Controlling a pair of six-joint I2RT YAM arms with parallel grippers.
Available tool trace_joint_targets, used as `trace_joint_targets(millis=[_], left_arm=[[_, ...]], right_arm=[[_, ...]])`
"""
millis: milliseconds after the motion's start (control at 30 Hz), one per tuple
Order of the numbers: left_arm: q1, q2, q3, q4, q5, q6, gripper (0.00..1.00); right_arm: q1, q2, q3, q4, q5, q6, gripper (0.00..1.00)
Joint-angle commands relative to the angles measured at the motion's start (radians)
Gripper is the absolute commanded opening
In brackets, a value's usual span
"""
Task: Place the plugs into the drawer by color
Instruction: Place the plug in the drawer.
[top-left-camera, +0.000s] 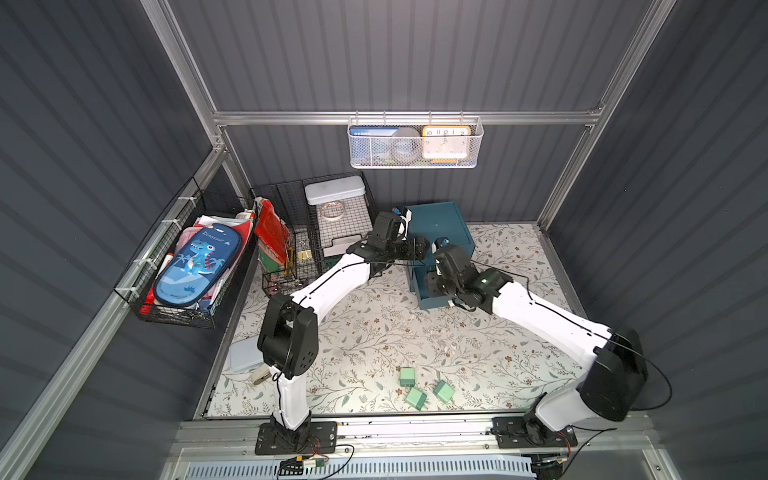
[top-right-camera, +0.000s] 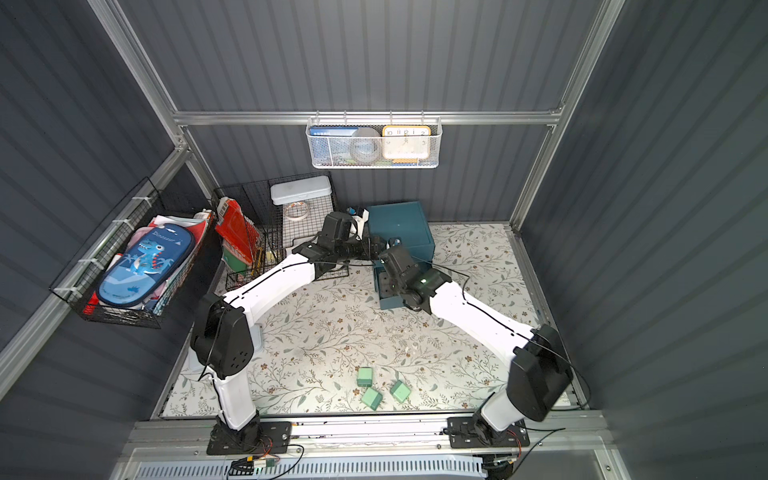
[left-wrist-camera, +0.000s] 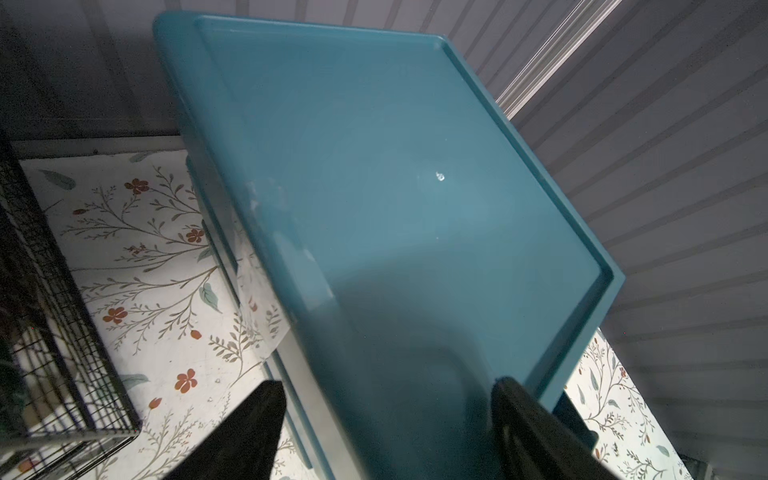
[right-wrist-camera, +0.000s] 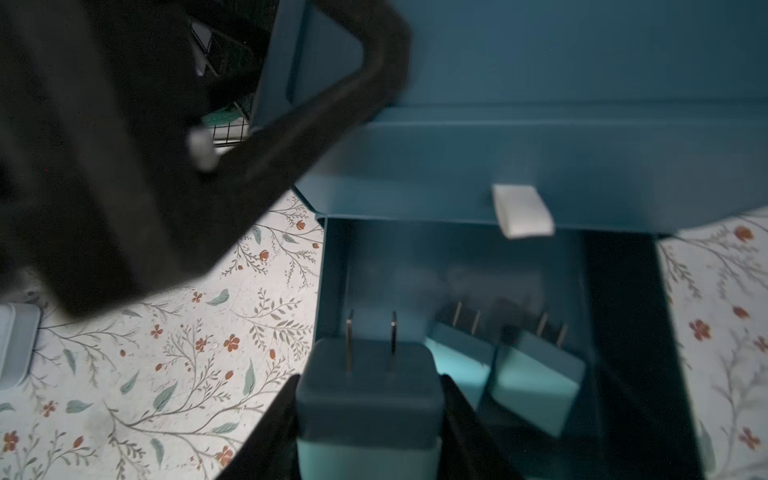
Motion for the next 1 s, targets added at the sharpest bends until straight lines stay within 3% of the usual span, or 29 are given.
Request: trace_joint_targets(millis=[0,567,833,967], left_arm=[[0.002,0.013,-0.042,-0.092,0.028,0.008,0.82],[0.004,0.006,-0.067,-0.074,0.029,0.006,0.83],[0.004,0.002,-0.074,-0.070,0.031,0.006,0.83],[0.004,0.000,-0.074,-0.073,0.028,0.006,0.83]], right_arm=[[-0.008,0.041,0.030,0.068,-0.055,-0.108,0.30],[-0.009,0.022,-0.066,0.012,-0.134,-0.003,0.39],[-0.010,0.044,-0.078,0.025,-0.150,0.010,0.47],[-0.016,0.047,-0.049,-0.003,-0.142,-0.006,0.56]])
